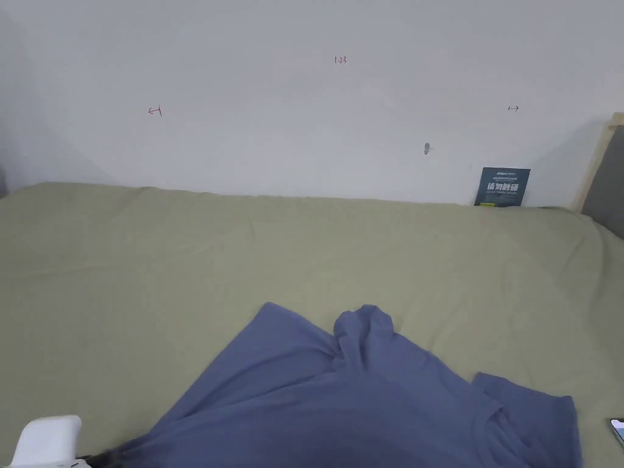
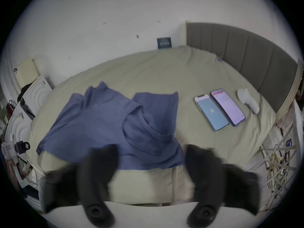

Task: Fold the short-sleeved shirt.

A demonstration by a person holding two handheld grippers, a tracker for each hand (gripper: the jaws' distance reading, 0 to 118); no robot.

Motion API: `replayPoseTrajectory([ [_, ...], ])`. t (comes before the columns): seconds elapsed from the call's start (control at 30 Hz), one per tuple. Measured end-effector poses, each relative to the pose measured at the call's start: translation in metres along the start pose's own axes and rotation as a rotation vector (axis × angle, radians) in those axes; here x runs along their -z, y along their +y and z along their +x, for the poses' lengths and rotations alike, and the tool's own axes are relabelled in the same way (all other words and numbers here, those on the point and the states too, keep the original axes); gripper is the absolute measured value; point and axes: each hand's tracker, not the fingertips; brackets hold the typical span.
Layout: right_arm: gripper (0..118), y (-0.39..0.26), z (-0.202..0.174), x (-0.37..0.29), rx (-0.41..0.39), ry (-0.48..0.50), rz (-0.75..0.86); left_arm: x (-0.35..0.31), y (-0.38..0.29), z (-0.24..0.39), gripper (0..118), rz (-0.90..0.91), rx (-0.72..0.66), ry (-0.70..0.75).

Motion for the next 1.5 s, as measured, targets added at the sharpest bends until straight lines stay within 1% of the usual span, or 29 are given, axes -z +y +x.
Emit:
replayPoseTrajectory([
  [0.03,0,-0.005,-0.005,-0.008,0.002,-0.007,0.02,-0.004,-0.005,0.003,0,0.023,-0.026,-0.028],
  [0.07,0,-0.008,-0.008,-0.013,-0.013,0.009,0.016,-0.01,-0.004,0.002,0,0.061,-0.035,0.004],
  [0.1,0,-0.01,-0.01,-0.016,-0.013,0.021,0.018,0.001,-0.015,-0.008,0,0.017,-0.027,-0.008],
  [0.17,0,-0.013,-0.02,-0.016,-0.026,0.024,0.037,0.001,-0.023,-0.016,0,-0.002,-0.066,-0.034],
  [0.23,0,-0.018,-0.025,-0.017,-0.04,0.022,0.036,-0.001,-0.03,-0.011,0,-0.01,-0.065,-0.005],
  [0.37,0,-0.024,-0.035,-0.021,-0.029,0.045,0.035,-0.005,-0.035,-0.022,0,-0.03,-0.085,0.009],
  [0.47,0,-0.026,-0.047,-0.023,-0.055,0.044,0.031,-0.002,-0.035,-0.03,0,-0.03,-0.086,0.023],
  [0.6,0,-0.024,-0.061,-0.023,-0.059,0.063,0.019,0.01,-0.033,-0.045,0,-0.051,-0.07,0.042],
  [0.67,0,-0.024,-0.061,-0.018,-0.057,0.074,0.011,0.02,-0.026,-0.046,0,-0.066,-0.095,0.014],
  [0.7,0,-0.023,-0.062,-0.016,-0.052,0.085,0.0,0.025,-0.023,-0.048,3,-0.072,-0.108,0.002],
  [0.73,0,-0.023,-0.065,-0.015,-0.054,0.091,-0.007,0.033,-0.019,-0.05,41,-0.071,-0.087,-0.009],
  [0.77,0,-0.025,-0.068,-0.013,-0.054,0.089,-0.007,0.051,-0.013,-0.058,94,-0.081,-0.082,-0.008],
  [0.8,0,-0.026,-0.073,-0.014,-0.061,0.086,-0.005,0.063,-0.011,-0.059,118,-0.138,-0.053,-0.001],
  [0.83,0,-0.027,-0.075,-0.012,-0.072,0.074,-0.002,0.066,-0.011,-0.061,115,-0.174,-0.033,-0.004],
  [0.87,0,-0.028,-0.077,-0.01,-0.084,0.067,-0.009,0.07,-0.002,-0.06,116,-0.108,-0.02,0.009],
  [0.9,0,-0.028,-0.079,-0.008,-0.091,0.071,-0.019,0.081,-0.006,-0.062,116,-0.173,-0.02,0.024],
  [1.0,0,-0.033,-0.081,-0.002,-0.096,0.077,-0.047,0.096,-0.002,-0.064,116,-0.166,-0.017,0.029],
  [1.07,0,-0.037,-0.084,0.001,-0.106,0.074,-0.059,0.124,0.003,-0.065,115,-0.207,0.008,0.044],
  [1.1,0,-0.038,-0.084,0.002,-0.106,0.077,-0.065,0.13,0.002,-0.064,110,-0.223,0.013,0.043],
  [1.13,0,-0.038,-0.085,0.004,-0.104,0.082,-0.072,0.136,-0.001,-0.061,107,-0.241,-0.016,-0.018],
  [1.2,0,-0.039,-0.087,0.005,-0.103,0.089,-0.083,0.134,0.004,-0.06,99,-0.238,-0.019,-0.023],
  [1.23,0,-0.04,-0.089,0.006,-0.107,0.093,-0.088,0.134,0.003,-0.057,81,-0.243,-0.01,-0.027],
  [1.27,0,-0.04,-0.091,0.007,-0.108,0.094,-0.088,0.134,-0.004,-0.042,80,-0.295,-0.136,-0.192],
  [1.3,0,-0.039,-0.092,0.007,-0.11,0.099,-0.09,0.119,0.0,-0.033,77,-0.302,-0.139,-0.21],
  [1.33,0,-0.041,-0.09,0.007,-0.113,0.105,-0.091,0.111,0.002,-0.03,56,-0.302,-0.148,-0.234],
  [1.37,0,-0.04,-0.091,0.008,-0.113,0.108,-0.091,0.104,0.002,-0.026,19,-0.274,-0.182,-0.255],
  [1.4,0,-0.04,-0.092,0.008,-0.113,0.113,-0.091,0.1,0.002,-0.02,3,-0.264,-0.219,-0.265],
  [1.43,0,-0.039,-0.092,0.008,-0.11,0.12,-0.091,0.117,-0.004,-0.035,3,-0.303,-0.182,-0.249],
  [1.5,0,-0.039,-0.089,0.008,-0.103,0.128,-0.087,0.118,-0.011,-0.037,3,-0.291,-0.165,-0.229],
])
